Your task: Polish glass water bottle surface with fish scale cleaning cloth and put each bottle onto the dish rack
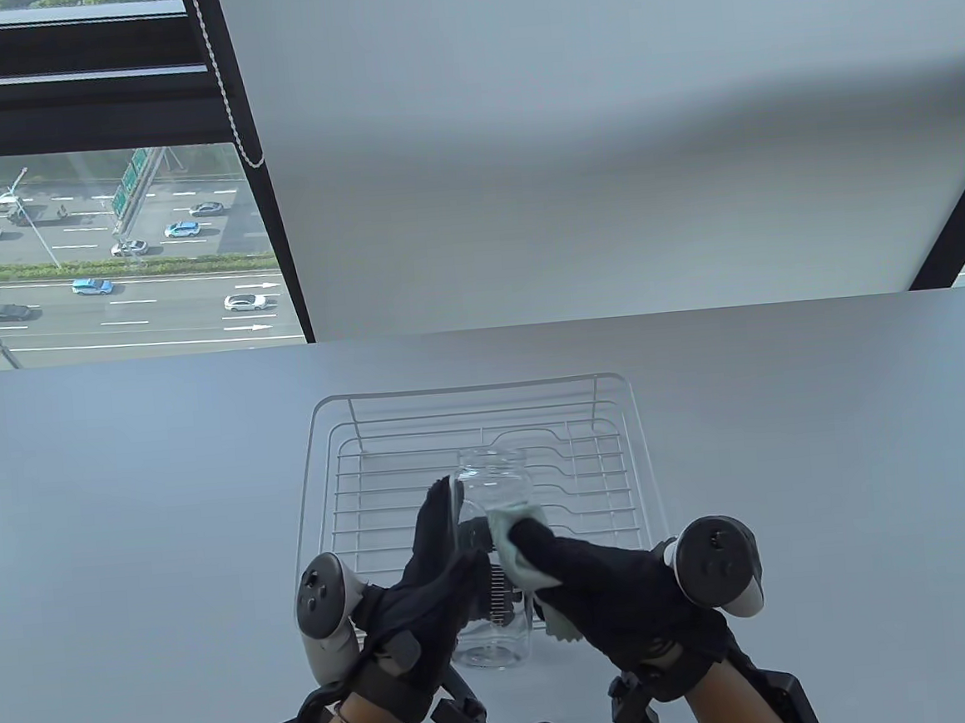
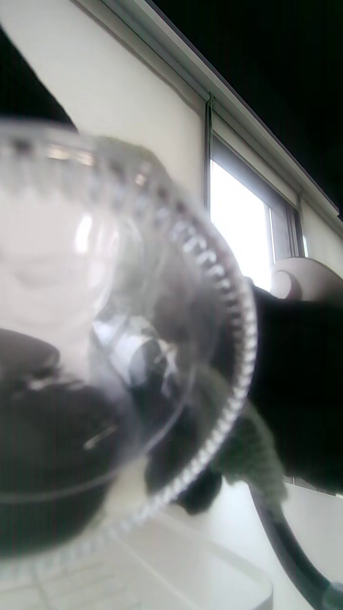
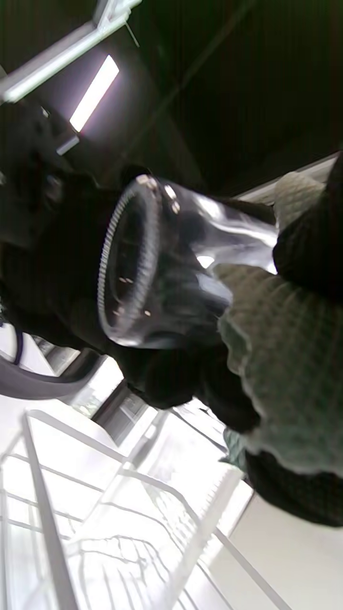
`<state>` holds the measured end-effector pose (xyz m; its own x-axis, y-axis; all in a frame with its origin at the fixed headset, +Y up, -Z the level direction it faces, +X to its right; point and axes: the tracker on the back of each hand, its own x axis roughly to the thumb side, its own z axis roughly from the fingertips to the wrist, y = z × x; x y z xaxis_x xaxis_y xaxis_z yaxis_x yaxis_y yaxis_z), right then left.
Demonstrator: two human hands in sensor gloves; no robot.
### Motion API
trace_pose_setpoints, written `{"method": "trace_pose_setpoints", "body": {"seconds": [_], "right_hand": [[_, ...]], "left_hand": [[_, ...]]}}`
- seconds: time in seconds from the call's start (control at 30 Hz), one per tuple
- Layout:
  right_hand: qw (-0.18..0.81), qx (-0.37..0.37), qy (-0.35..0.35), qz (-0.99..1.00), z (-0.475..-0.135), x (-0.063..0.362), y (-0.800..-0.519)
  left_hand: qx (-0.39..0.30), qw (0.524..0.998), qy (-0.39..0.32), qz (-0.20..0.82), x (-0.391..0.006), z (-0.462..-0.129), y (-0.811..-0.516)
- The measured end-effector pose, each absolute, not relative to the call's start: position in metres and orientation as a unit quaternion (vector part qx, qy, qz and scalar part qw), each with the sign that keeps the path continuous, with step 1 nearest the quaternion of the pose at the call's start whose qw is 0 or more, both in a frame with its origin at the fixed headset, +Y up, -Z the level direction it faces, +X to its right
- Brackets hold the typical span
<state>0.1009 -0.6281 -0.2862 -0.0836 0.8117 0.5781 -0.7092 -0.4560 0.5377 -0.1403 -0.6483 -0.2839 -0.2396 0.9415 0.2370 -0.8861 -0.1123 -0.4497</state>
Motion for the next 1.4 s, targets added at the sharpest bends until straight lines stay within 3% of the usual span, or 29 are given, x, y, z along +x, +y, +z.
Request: {"method": "trace_pose_setpoints", "body": {"seconds": [0.1,0.17,0.23,0.3,0.33,0.4,0.47,0.5,0.6,0.63,0.7,0.8,0.9,1.03,1.13,1.17,1.33,1.4], "right_hand": [[0.506,0.460,0.123,0.719,-0.288,0.097,-0.628],[0.523,0.434,0.084,0.729,-0.290,0.101,-0.629],[0.535,0.367,-0.015,0.761,-0.289,0.108,-0.629],[0.531,0.353,-0.037,0.769,-0.287,0.108,-0.628],[0.527,0.364,-0.020,0.768,-0.286,0.107,-0.627],[0.497,0.439,0.073,0.745,-0.285,0.099,-0.627],[0.485,0.464,0.161,0.723,-0.285,0.093,-0.630],[0.490,0.463,0.160,0.721,-0.286,0.094,-0.631],[0.507,0.431,0.105,0.739,-0.290,0.098,-0.630],[0.522,0.385,0.026,0.761,-0.289,0.102,-0.631],[0.526,0.346,-0.027,0.776,-0.288,0.105,-0.629],[0.520,0.383,0.032,0.763,-0.287,0.103,-0.629],[0.471,0.465,0.212,0.719,-0.287,0.091,-0.633],[0.491,0.437,0.144,0.740,-0.291,0.096,-0.632],[0.534,0.341,-0.009,0.773,-0.292,0.107,-0.632],[0.542,0.341,-0.010,0.768,-0.292,0.107,-0.632],[0.475,0.463,0.212,0.718,-0.289,0.096,-0.633],[0.491,0.459,0.157,0.724,-0.293,0.096,-0.632]], "left_hand": [[-0.043,0.615,-0.260,0.743,-0.143,-0.282,-0.646],[-0.045,0.620,-0.258,0.739,-0.142,-0.281,-0.647],[-0.056,0.632,-0.262,0.727,-0.137,-0.281,-0.649],[-0.066,0.623,-0.259,0.735,-0.134,-0.281,-0.653],[-0.061,0.617,-0.256,0.741,-0.134,-0.282,-0.653],[-0.052,0.610,-0.253,0.749,-0.139,-0.284,-0.653],[-0.040,0.609,-0.250,0.751,-0.143,-0.285,-0.652],[-0.041,0.614,-0.249,0.747,-0.143,-0.284,-0.652],[-0.051,0.621,-0.246,0.742,-0.142,-0.284,-0.653],[-0.063,0.625,-0.249,0.737,-0.140,-0.283,-0.654],[-0.076,0.627,-0.250,0.734,-0.136,-0.283,-0.656],[-0.067,0.621,-0.249,0.741,-0.137,-0.284,-0.657],[-0.056,0.619,-0.244,0.745,-0.143,-0.286,-0.656],[-0.050,0.622,-0.245,0.742,-0.142,-0.285,-0.656],[-0.074,0.633,-0.263,0.725,-0.136,-0.282,-0.655],[-0.061,0.632,-0.261,0.727,-0.134,-0.282,-0.656],[-0.039,0.612,-0.247,0.750,-0.139,-0.284,-0.656],[-0.050,0.619,-0.255,0.741,-0.139,-0.283,-0.656]]}}
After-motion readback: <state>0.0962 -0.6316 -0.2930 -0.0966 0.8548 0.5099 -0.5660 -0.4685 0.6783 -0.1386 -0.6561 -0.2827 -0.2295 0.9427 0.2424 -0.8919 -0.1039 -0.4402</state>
